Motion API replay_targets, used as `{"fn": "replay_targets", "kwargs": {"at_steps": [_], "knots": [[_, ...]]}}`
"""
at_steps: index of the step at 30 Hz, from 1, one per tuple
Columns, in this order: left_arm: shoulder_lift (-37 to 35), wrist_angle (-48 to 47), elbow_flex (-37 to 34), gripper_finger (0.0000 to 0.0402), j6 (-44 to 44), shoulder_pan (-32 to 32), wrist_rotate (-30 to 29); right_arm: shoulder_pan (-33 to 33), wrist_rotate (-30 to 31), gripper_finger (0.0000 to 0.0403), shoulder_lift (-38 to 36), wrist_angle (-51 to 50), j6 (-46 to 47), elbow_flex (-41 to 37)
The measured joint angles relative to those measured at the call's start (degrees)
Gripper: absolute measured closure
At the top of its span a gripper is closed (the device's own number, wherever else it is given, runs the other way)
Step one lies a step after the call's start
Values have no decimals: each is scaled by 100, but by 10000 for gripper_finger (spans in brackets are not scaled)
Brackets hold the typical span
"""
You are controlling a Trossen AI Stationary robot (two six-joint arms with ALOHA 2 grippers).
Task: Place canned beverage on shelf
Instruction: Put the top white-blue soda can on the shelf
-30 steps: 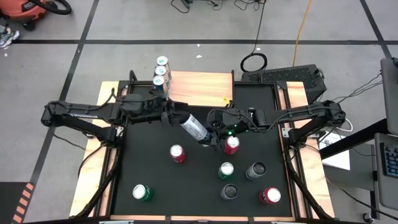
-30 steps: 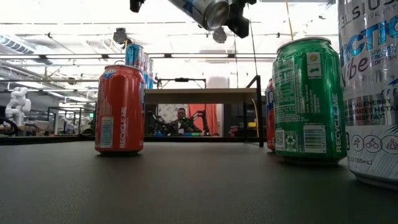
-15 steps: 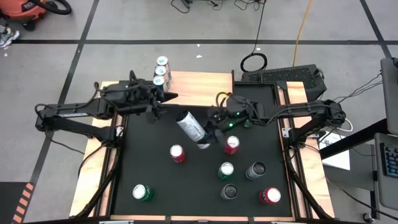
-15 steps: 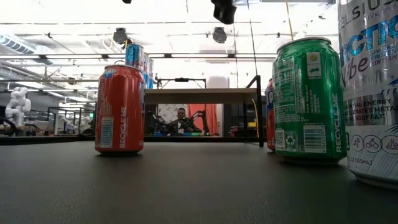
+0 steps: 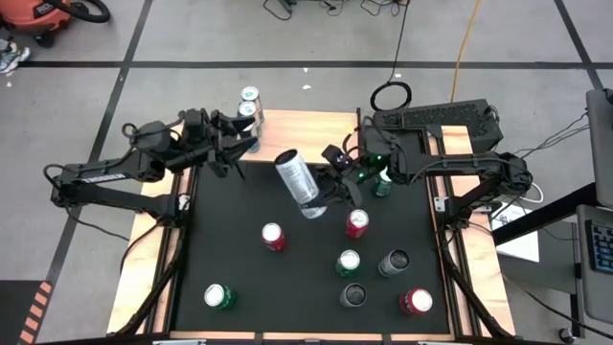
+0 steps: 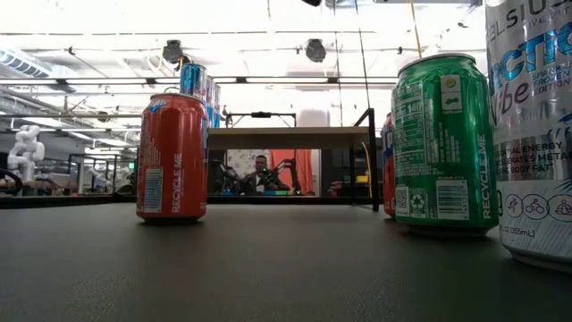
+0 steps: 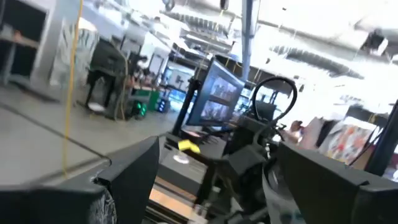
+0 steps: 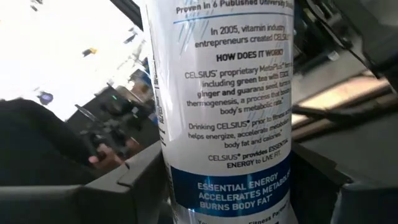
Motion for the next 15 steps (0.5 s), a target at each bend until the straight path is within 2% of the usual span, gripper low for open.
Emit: {"fn": "replay_targets", "kwargs": {"at_steps": [5, 7, 15], "knots": [[77, 204, -2, 70, -691, 10, 65, -84, -151, 154, 0, 691, 374, 0], [146, 350, -2, 70, -940, 106, 292, -89, -154, 154, -4, 929, 512, 0], [637, 2046, -2, 70, -2605, 751, 2179, -89, -320, 154, -4, 1411, 957, 2]]}}
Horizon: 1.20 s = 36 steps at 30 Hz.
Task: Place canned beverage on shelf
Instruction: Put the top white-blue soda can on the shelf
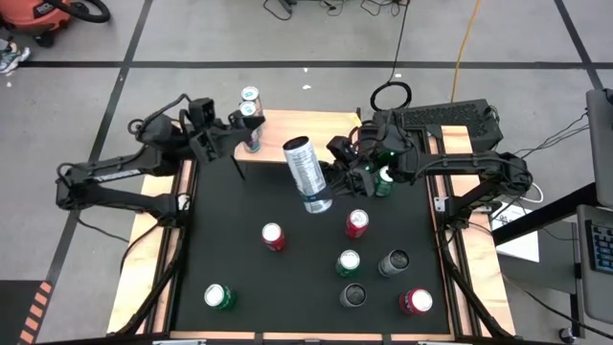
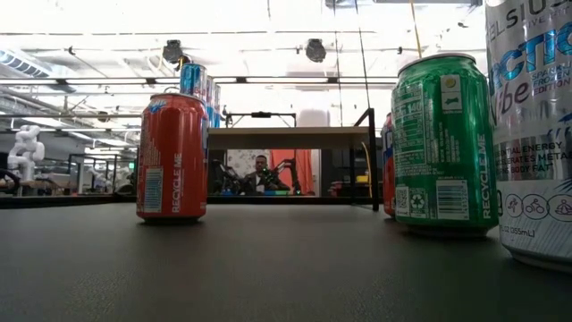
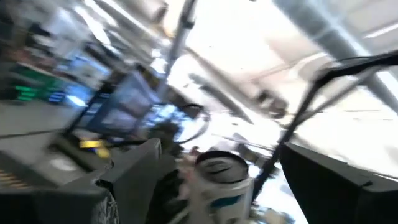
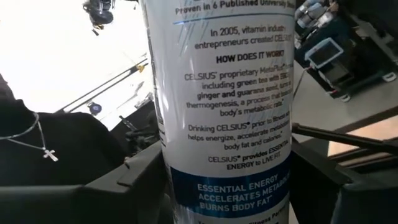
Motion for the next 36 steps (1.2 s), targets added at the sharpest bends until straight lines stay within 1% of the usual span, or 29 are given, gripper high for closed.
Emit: {"fn": "replay_targets", "kwargs": {"at_steps": [2, 5, 8, 12, 15, 18, 21, 27, 36], "knots": [[132, 213, 0, 70, -97, 134, 247, 0, -78, 154, 10, 181, 126, -2], [358, 253, 0, 70, -216, 313, 403, -8, -104, 154, -2, 298, 155, 0], [620, 391, -7, 70, -226, 350, 524, -28, -104, 154, 1, 259, 125, 0], [919, 1049, -7, 70, -514, 348, 733, -39, 0, 154, 8, 258, -1, 0], [1167, 1725, -7, 70, -772, 340, 868, -50, 58, 154, 8, 310, -27, 0], [1318, 1992, -4, 64, -993, 318, 864, -75, 71, 154, 8, 305, -27, 0], [1422, 1927, -4, 46, -846, 227, 825, -110, 120, 154, 8, 303, -38, 0], [1552, 2257, -4, 13, -806, -36, 698, -204, 326, 154, 8, 251, -133, 0], [1745, 2186, -2, 10, -669, -305, 253, -297, 346, 154, 8, 171, -158, 0]]}}
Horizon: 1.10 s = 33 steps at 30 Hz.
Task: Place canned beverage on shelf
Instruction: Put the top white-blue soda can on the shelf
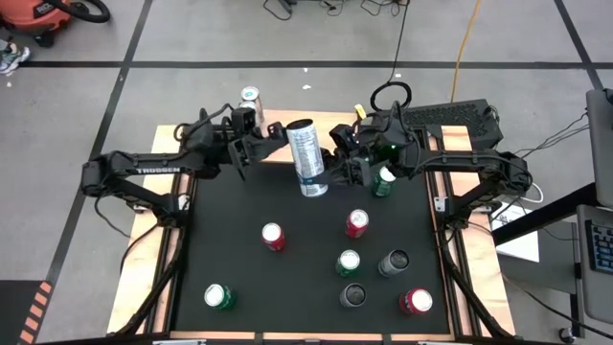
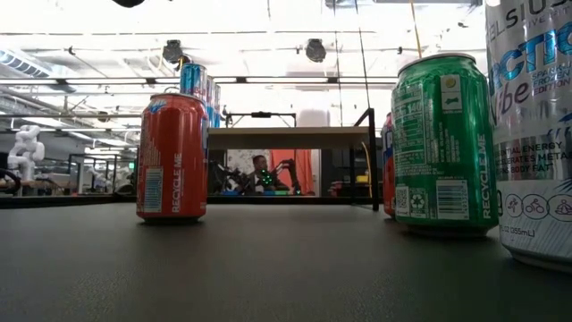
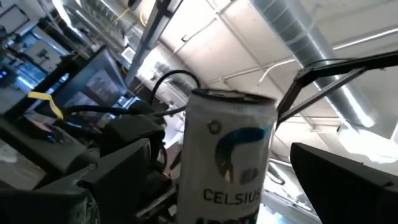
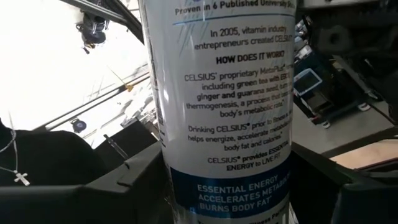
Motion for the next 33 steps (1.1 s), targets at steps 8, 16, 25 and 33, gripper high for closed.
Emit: {"fn": "replay_targets", "kwargs": {"at_steps": [8, 16, 25, 33], "knots": [[130, 225, 0, 10, 202, -205, -127, -4, 1, 154, 0, -451, -135, -4], [127, 37, 0, 10, 226, -215, -355, -4, 5, 154, 0, -828, -278, -7], [165, -147, 4, 12, 362, -298, -344, -29, 20, 154, 0, -961, -342, -7], [191, -146, 4, 66, 369, -313, -316, -105, 9, 154, 0, -1179, -391, -4]]}}
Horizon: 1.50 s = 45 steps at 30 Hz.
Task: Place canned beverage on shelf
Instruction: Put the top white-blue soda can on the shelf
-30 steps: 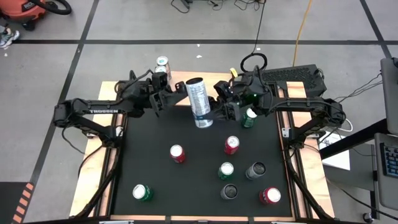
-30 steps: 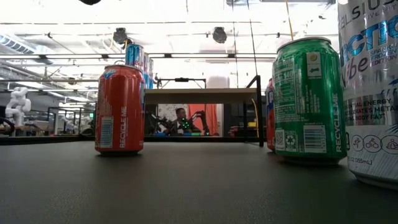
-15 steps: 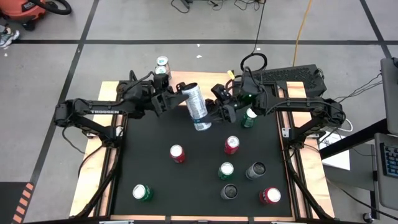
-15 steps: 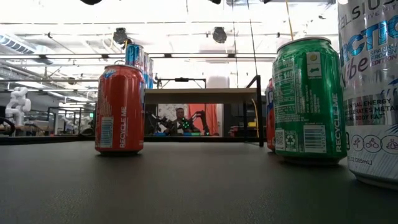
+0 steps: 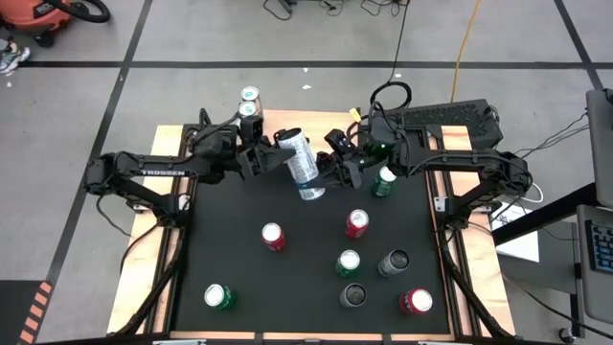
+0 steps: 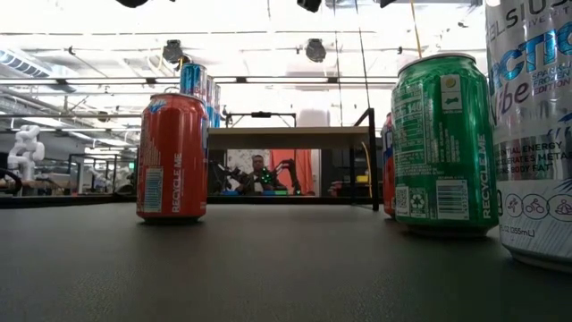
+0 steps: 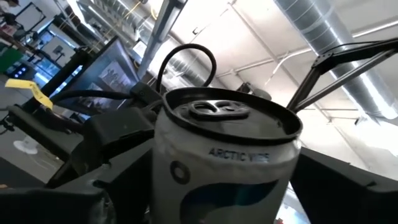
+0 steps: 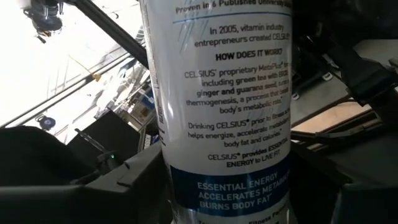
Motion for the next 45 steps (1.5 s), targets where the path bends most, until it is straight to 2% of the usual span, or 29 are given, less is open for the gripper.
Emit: {"fn": "replay_targets", "kwargs": {"at_steps": [10, 21, 28, 34, 39, 45], "knots": [[2, -17, -4, 123, 26, 20, -2, 0, 38, 152, 0, -18, -24, 4], [2, -24, -11, 129, -57, 17, -8, 0, 151, 98, -11, -222, 104, 4], [2, -48, -13, 129, -161, 15, -10, -9, 302, 65, -65, -527, -148, 11], [2, -144, -13, 129, -195, 4, -11, -41, 366, 53, -257, -669, -156, 4], [0, -146, -11, 130, -192, 4, 25, -102, 724, 53, -604, -1461, -565, 4], [-2, -163, -11, 130, -194, 9, -207, -157, 1641, 53, -1120, -2320, -1205, 4]]}}
